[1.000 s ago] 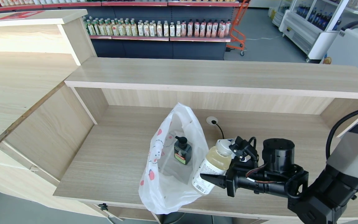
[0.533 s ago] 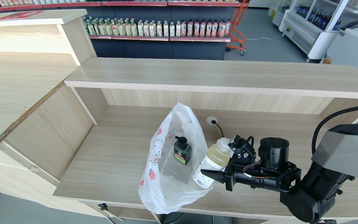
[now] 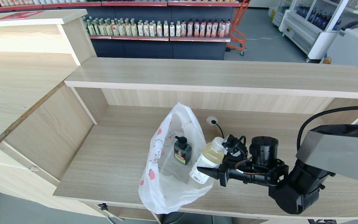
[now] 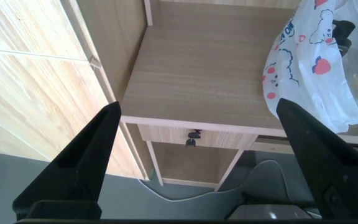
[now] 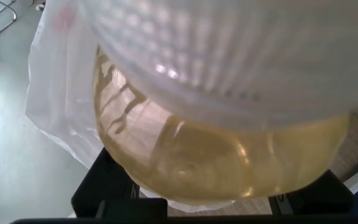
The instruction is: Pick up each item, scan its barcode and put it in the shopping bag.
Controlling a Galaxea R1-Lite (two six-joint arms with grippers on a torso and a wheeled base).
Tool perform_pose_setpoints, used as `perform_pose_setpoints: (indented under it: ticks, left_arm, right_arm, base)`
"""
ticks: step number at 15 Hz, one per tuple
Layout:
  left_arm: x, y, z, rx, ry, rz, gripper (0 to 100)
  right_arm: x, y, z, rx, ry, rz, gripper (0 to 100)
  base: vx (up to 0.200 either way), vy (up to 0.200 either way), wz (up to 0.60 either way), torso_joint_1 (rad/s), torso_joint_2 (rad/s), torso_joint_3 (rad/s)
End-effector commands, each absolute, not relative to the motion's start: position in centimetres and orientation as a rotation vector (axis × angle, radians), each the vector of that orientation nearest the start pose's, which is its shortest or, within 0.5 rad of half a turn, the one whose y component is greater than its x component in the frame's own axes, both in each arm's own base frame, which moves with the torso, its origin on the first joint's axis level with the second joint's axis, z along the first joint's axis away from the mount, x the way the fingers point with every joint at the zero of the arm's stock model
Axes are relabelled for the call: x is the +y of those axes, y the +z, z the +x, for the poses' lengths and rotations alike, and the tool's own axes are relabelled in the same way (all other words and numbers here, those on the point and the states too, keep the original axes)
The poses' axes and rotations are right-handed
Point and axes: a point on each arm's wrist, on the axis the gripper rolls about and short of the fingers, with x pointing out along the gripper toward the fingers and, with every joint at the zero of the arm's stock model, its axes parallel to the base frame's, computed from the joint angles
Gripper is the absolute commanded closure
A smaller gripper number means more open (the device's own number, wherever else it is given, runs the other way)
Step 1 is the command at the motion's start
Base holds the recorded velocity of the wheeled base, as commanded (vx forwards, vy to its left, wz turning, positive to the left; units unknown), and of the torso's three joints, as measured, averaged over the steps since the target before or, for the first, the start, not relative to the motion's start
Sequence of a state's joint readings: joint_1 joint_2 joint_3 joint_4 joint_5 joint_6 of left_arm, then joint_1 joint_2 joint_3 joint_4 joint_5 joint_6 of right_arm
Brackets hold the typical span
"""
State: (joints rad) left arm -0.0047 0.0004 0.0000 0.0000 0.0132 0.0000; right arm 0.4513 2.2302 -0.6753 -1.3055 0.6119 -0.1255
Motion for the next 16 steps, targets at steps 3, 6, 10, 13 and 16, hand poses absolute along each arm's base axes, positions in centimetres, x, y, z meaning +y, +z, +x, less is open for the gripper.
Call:
perform_pose_setpoints:
  ticks: [3,6,10,13,16]
  left_arm:
    - [0.0,7.5,-2.3,0.000,0.009,0.000,0]
    - [0.0,7.5,-2.3,0.000,0.009,-0.002,0]
    - [0.0,7.5,-2.3,0.000,0.009,0.000,0]
    - [0.0,7.5,-2.3,0.000,0.009,0.000,0]
    - [0.0,7.5,-2.3,0.000,0.009,0.000,0]
  right_arm:
    - [17.1,3.3,32.2,0.196,1.075,-0.095,100]
    - [17.7,3.2,32.3,0.193,1.088,-0.100,100]
    - [18.9,2.8,32.3,0.185,1.115,-0.111,100]
    - [19.0,2.2,32.4,0.168,1.122,-0.164,100]
    - [19.1,1.8,32.5,0.152,1.126,-0.199,100]
  base:
    - [0.000,0.000,0.00,0.000,0.00,0.000]
    - [0.000,0.000,0.00,0.000,0.00,0.000]
    - [0.000,0.000,0.00,0.000,0.00,0.000]
    - [0.000,0.000,0.00,0.000,0.00,0.000]
    - [0.000,0.000,0.00,0.000,0.00,0.000]
